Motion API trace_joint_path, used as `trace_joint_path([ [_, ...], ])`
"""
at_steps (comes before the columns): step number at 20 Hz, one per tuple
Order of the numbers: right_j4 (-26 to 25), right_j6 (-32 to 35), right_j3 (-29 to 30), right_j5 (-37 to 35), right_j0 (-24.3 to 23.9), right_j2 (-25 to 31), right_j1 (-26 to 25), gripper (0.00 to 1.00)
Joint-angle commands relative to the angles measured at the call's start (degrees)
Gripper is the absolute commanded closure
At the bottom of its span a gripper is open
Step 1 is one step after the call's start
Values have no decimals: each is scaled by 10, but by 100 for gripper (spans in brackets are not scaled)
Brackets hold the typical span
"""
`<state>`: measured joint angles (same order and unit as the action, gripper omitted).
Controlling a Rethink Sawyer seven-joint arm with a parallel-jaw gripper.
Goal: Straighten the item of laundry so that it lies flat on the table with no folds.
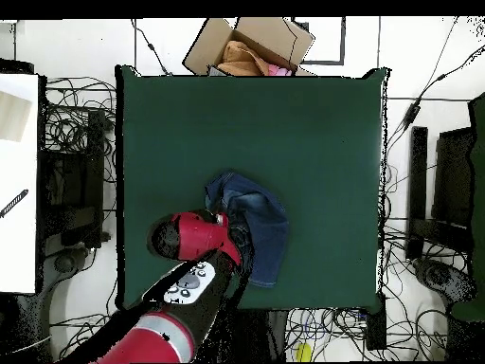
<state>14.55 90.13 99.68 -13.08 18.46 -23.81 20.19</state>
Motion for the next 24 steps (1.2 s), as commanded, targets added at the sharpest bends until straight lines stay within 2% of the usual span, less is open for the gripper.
trace_joint_path([
  [1,46,170,-72,-115,45,-10,-43,100],
  [10,57,187,-93,-150,65,-29,-56,100],
  [24,62,179,-152,-266,63,-42,-54,100],
])
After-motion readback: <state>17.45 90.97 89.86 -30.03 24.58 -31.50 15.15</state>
